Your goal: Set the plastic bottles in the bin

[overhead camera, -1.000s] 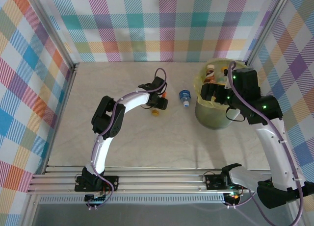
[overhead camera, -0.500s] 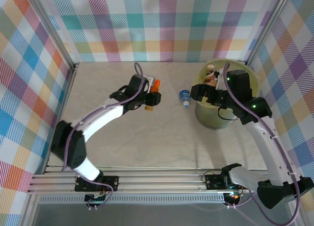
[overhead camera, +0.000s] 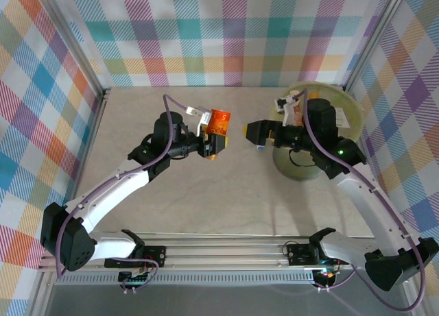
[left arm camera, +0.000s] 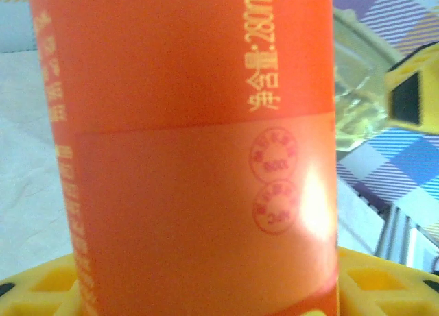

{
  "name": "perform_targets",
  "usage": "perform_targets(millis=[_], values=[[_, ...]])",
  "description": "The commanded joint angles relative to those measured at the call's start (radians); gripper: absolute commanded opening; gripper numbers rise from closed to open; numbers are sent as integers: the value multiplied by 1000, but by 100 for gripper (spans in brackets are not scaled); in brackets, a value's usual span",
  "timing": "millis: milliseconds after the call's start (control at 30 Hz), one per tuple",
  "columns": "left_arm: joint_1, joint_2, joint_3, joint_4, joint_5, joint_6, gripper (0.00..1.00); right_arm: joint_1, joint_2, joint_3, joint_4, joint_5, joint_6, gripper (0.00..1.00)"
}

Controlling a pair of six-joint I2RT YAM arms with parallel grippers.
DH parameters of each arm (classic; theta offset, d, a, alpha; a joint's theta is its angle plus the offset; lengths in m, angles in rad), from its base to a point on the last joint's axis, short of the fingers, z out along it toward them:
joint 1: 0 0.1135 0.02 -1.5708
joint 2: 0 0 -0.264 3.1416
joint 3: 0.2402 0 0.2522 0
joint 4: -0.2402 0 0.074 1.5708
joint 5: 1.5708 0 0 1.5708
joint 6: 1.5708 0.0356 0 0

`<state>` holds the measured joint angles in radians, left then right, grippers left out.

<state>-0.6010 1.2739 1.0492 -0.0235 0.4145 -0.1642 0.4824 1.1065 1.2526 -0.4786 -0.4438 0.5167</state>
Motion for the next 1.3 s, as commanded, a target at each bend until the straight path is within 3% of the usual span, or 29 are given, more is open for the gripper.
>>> perform_targets(millis=[0,233,667,767,1000,1067,1267], values=[[-8,-24,-3,85,103,-10,50,43,29,33,61,-11,-16,100],[-12,-31,2,131,189,-34,50,100,105,70,103,41,-8,100],[-45,-26,19,123,220,-18,50,129,208,128,187,71,22,95],[-54,-20,27,125,217,-17,51,138,225,136,186,72,22,87],[-58,-7,43,120,194,-23,52,145,217,133,173,92,22,57],[-58,-8,44,120,191,-25,57,145,205,133,153,125,17,53],[-57,-33,55,90,187,-25,100,143,159,174,37,280,-29,50]])
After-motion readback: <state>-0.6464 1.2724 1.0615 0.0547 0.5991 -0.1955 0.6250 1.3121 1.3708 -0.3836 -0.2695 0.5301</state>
